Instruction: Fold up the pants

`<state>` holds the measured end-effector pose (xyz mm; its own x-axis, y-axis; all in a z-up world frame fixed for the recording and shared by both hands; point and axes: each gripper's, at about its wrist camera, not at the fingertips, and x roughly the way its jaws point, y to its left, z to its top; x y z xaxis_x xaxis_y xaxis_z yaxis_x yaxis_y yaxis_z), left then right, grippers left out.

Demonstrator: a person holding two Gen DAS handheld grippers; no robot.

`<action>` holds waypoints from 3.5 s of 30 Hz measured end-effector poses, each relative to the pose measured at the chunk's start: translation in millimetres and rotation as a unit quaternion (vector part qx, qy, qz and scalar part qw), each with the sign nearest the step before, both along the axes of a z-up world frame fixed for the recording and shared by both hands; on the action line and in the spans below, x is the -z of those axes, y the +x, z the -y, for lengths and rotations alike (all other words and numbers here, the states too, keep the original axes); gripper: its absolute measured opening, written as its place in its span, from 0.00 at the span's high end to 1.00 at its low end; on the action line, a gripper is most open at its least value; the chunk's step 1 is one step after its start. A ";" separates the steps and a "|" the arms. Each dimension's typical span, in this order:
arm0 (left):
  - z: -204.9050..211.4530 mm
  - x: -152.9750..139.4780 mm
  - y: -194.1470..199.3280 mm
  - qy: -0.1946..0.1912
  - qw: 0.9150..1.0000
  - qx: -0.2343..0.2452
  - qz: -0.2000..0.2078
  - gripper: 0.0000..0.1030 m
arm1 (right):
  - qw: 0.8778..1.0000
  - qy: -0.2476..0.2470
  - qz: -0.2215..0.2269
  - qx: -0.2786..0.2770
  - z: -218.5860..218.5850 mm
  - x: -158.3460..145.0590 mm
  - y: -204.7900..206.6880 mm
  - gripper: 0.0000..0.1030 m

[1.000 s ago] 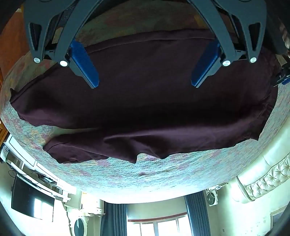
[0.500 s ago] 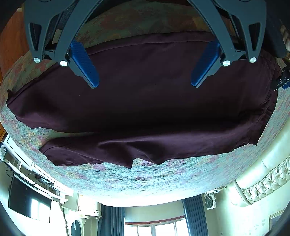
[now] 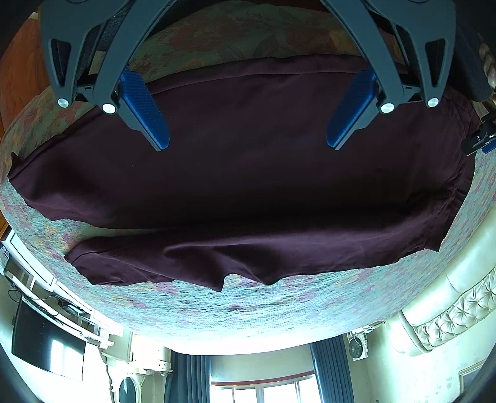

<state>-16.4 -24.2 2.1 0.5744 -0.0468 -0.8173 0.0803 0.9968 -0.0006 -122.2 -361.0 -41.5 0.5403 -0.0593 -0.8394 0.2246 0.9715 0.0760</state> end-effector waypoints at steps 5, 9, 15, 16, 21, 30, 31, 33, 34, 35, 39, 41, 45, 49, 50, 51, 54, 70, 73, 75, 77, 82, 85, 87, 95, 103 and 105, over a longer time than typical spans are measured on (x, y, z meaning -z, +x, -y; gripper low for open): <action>0.1 0.9 -0.3 0.000 1.000 0.000 -0.002 0.04 | 1.000 0.001 -0.001 -0.001 -1.4 1.0 0.2 0.02; 0.0 1.4 -0.4 0.000 1.000 0.000 -0.002 0.04 | 1.000 0.001 -0.002 -0.001 -2.3 1.6 0.6 0.02; -0.6 3.1 0.3 0.000 1.000 -0.001 -0.005 0.04 | 1.000 0.002 -0.003 -0.002 -3.2 3.1 1.0 0.02; -0.6 3.2 0.3 0.000 1.000 -0.001 -0.004 0.04 | 1.000 0.002 -0.003 -0.002 -2.8 3.3 0.8 0.02; -0.7 4.1 1.1 0.001 1.000 -0.001 -0.007 0.04 | 1.000 0.002 -0.004 -0.002 -3.1 4.2 1.1 0.02; -0.3 4.5 0.7 0.000 1.000 0.000 -0.008 0.04 | 1.000 0.004 -0.007 -0.003 -3.0 5.9 0.9 0.02; -0.3 4.6 0.7 0.000 1.000 0.000 -0.008 0.04 | 1.000 0.004 -0.007 -0.003 -3.0 5.9 0.9 0.02; -0.2 4.8 0.4 0.000 1.000 0.000 -0.009 0.04 | 1.000 0.005 -0.007 -0.004 -3.3 6.2 0.9 0.02; -0.2 5.0 0.4 0.000 1.000 0.000 -0.009 0.04 | 1.000 0.005 -0.007 -0.004 -3.5 6.5 0.9 0.02; 0.0 5.4 0.2 0.000 1.000 0.001 -0.010 0.04 | 1.000 0.005 -0.008 -0.004 -3.8 6.9 0.7 0.02; 1.1 7.4 -0.4 -0.001 1.000 0.001 -0.011 0.04 | 1.000 0.007 -0.009 -0.005 -4.6 7.6 0.5 0.02; 1.2 7.8 -0.2 -0.002 1.000 0.002 -0.011 0.04 | 1.000 0.007 -0.008 -0.005 -5.2 7.7 0.3 0.02; 1.0 7.6 0.0 -0.003 1.000 0.003 -0.011 0.04 | 1.000 0.010 -0.008 -0.006 -4.2 6.0 0.4 0.02; 2.0 6.7 -0.8 -0.005 1.000 0.006 -0.010 0.04 | 1.000 0.014 -0.008 -0.004 -2.5 4.5 -0.1 0.02; 2.0 6.2 -1.0 -0.006 1.000 0.006 -0.010 0.04 | 1.000 0.015 -0.009 -0.003 -2.1 4.1 0.1 0.02; 2.1 6.2 -1.1 -0.006 1.000 0.006 -0.010 0.04 | 1.000 0.016 -0.009 -0.003 -1.1 3.3 0.1 0.02; 2.3 5.8 -1.3 -0.009 1.000 0.007 -0.012 0.04 | 1.000 0.018 -0.008 -0.004 0.4 0.4 1.1 0.02; -2.0 8.5 2.1 -0.024 0.999 0.016 -0.018 0.04 | 0.985 0.109 0.070 0.110 243.1 -67.6 -25.3 0.02; -5.8 9.3 4.2 -0.026 0.999 0.011 -0.020 0.04 | 0.979 0.112 0.063 0.159 323.1 -54.4 -45.3 0.03; -10.0 9.9 7.2 -0.020 1.000 0.000 -0.018 0.04 | 0.972 0.125 0.037 0.196 373.7 -34.0 -54.1 0.23; -15.1 10.4 10.1 -0.020 1.000 -0.011 -0.021 0.04 | 0.959 0.176 0.011 0.224 409.4 -4.8 -58.3 0.42; -25.6 8.6 14.9 -0.009 0.999 -0.035 -0.026 0.04 | 0.961 0.193 -0.042 0.192 414.1 39.8 -44.5 0.44; -30.9 9.1 17.8 0.004 0.998 -0.045 -0.032 0.04 | 0.969 0.192 -0.058 0.144 397.9 45.6 -34.4 0.86; -34.9 9.4 20.2 0.007 0.998 -0.052 -0.033 0.04 | 0.973 0.180 -0.055 0.135 395.9 41.2 -33.5 0.91; -42.9 -1.5 31.3 -0.011 0.998 -0.063 -0.007 0.04 | 0.988 0.075 -0.046 0.127 417.9 18.7 -14.4 0.93; -46.4 4.2 48.5 0.013 0.999 -0.029 -0.010 0.04 | 0.972 0.010 -0.019 0.233 426.2 2.9 -8.7 0.70; -56.0 3.9 59.0 0.010 1.000 -0.021 -0.016 0.04 | 0.979 0.052 0.019 0.196 403.7 -17.0 8.5 0.67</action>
<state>42.6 31.8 -1.8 0.5494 -0.0062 -0.8356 0.0391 0.9991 0.0184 -113.7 -764.7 -24.5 0.5237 -0.1832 -0.8319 0.5734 0.7981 0.1852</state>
